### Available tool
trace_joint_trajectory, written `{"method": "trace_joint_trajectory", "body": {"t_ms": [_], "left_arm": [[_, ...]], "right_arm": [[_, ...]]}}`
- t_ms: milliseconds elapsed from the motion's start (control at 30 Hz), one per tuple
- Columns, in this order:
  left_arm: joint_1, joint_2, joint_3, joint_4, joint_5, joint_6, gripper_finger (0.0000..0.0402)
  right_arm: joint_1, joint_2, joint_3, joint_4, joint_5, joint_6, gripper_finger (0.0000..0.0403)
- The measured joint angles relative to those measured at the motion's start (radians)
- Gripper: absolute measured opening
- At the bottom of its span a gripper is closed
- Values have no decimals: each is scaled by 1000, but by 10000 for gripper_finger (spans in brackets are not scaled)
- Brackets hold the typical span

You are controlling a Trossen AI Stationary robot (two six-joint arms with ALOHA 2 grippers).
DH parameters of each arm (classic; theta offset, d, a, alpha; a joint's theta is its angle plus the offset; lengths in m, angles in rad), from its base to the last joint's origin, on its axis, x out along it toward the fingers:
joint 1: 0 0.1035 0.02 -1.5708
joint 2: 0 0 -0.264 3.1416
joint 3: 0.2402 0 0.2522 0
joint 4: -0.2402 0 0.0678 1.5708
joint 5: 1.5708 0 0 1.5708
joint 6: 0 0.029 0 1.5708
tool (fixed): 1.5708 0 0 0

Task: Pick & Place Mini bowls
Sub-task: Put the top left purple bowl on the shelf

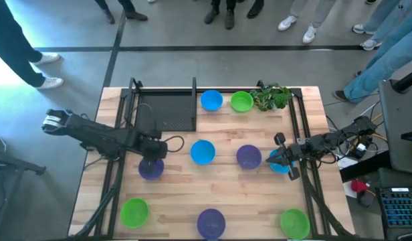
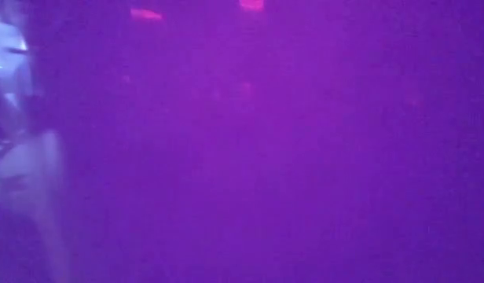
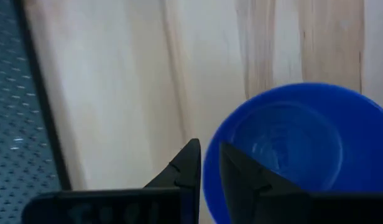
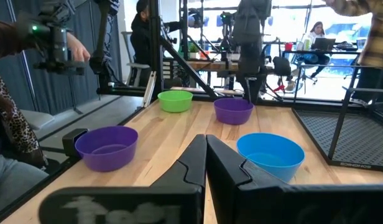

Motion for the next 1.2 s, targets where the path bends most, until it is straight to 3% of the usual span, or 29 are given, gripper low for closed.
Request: {"method": "trace_joint_trajectory", "body": {"t_ms": [900,1200], "left_arm": [[0,127,0,2,15,9,53],[0,137,1,2,48,19,7]], "right_arm": [[0,0,0,0,0,0,8],[0,0,0,0,0,-1,8]]}}
